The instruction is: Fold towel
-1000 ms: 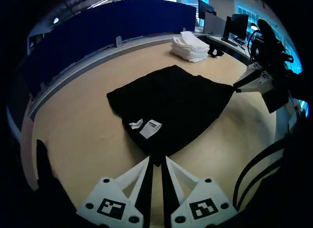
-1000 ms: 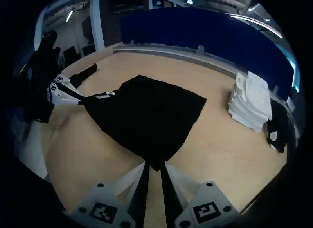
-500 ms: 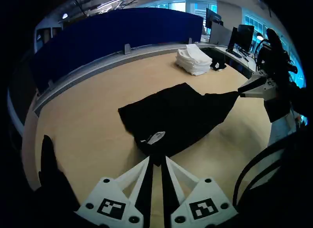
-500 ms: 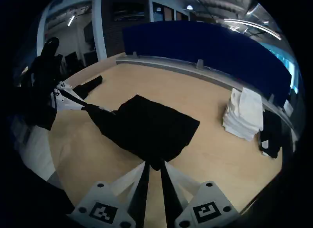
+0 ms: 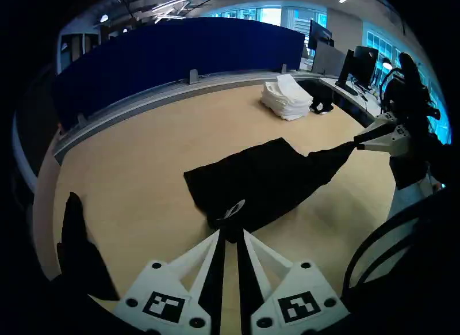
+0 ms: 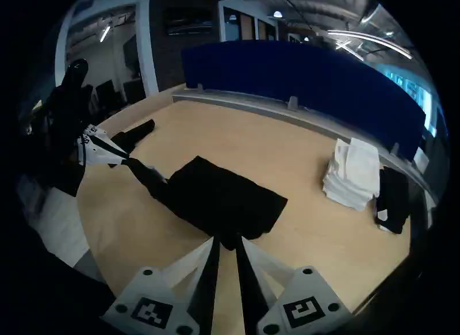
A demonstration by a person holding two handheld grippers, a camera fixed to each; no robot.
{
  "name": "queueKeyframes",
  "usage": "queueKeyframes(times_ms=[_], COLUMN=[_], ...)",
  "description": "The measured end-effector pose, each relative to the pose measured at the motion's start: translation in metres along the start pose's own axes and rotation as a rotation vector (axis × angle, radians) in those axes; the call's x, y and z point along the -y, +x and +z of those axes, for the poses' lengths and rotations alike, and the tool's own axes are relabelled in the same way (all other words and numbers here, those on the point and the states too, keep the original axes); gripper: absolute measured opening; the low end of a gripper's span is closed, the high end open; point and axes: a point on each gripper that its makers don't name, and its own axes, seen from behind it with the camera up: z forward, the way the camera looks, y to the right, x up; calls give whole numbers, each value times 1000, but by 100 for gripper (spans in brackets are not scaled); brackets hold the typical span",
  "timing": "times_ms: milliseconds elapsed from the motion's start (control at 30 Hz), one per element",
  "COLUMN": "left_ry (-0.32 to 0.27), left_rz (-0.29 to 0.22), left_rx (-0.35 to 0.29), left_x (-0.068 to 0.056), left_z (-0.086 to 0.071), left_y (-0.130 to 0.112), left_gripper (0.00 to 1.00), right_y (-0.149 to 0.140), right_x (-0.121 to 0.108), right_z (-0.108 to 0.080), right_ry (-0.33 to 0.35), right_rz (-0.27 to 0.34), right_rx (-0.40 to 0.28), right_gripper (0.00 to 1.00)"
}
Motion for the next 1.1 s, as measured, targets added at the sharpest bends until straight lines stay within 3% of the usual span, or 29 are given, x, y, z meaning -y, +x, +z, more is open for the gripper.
queueKeyframes(times_ms=[267, 567, 800, 1100], left_ry=[6, 25, 39, 65], left_rz=[-2, -13, -9, -16], left_rx=[10, -1, -4, -1], left_x=[1, 12, 23, 38], left_z=[4, 22, 42, 68], left_y=[1, 22, 36, 41], left_gripper=[14, 14, 14, 14], right_y=[-1, 5, 15, 26], right_x=[-3, -14, -31, -49], right_z=[2, 13, 31, 60], right_ry=[-9, -19, -22, -36], right_rz=[3, 14, 41, 30], right_rx=[13, 44, 69, 91], right_gripper=[20, 20, 20, 20])
